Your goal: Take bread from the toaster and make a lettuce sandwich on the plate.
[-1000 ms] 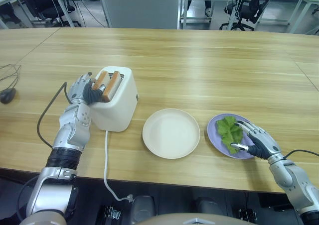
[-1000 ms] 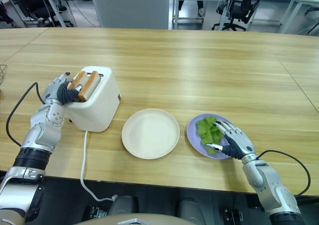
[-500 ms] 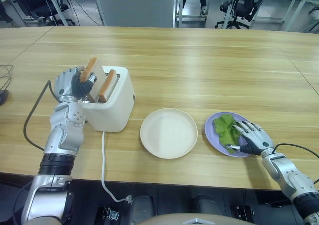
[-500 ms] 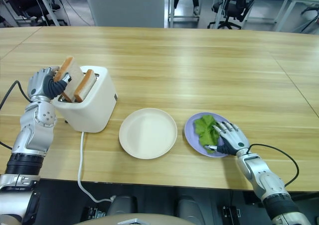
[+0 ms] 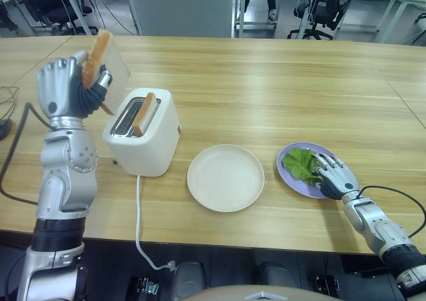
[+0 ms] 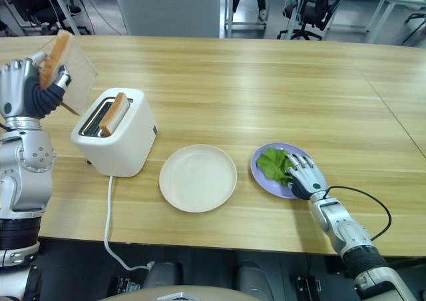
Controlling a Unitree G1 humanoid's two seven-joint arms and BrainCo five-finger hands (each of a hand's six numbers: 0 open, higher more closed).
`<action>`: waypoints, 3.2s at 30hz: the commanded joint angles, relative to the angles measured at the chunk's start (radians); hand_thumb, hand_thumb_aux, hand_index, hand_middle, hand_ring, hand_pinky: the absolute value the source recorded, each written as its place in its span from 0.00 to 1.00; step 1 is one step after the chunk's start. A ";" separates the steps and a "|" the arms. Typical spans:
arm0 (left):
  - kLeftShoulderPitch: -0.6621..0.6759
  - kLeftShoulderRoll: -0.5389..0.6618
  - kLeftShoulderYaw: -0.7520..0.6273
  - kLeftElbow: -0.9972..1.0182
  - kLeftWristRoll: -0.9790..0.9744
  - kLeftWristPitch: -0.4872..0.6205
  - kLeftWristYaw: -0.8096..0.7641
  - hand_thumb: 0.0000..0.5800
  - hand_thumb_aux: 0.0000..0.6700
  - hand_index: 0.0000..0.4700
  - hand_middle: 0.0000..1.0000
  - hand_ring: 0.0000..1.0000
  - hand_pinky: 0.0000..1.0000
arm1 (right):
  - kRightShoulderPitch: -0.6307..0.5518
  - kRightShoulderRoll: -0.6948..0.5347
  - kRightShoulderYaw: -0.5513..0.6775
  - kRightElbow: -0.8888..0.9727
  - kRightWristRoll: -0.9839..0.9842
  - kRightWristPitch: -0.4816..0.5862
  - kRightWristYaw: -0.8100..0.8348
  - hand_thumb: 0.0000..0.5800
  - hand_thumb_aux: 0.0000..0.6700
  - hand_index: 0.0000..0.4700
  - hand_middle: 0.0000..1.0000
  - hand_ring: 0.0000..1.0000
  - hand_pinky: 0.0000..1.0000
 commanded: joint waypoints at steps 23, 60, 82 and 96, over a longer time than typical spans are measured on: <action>0.050 -0.335 -0.443 0.227 -0.338 -0.129 -0.489 1.00 1.00 0.98 1.00 1.00 1.00 | 0.051 0.002 -0.163 -0.538 0.135 -0.084 0.033 1.00 1.00 0.98 0.00 0.00 0.00; 0.275 -0.029 -0.312 -0.169 0.296 0.052 -0.338 0.00 0.00 0.00 0.00 0.00 0.00 | -0.210 0.322 0.168 -0.111 0.024 -0.181 0.078 1.00 1.00 0.98 0.00 0.00 0.00; 0.012 -0.126 -0.267 0.125 0.544 0.274 -0.490 0.00 0.00 0.00 0.00 0.00 0.00 | -0.176 0.275 0.255 -0.064 0.021 -0.159 0.053 0.64 0.40 0.40 0.00 0.00 0.00; -0.214 -0.149 -0.344 0.467 0.488 0.306 -0.415 0.83 0.58 0.57 0.00 0.00 0.00 | 0.007 0.212 0.159 -0.415 0.100 -0.129 0.172 0.00 0.00 0.00 0.00 0.00 0.00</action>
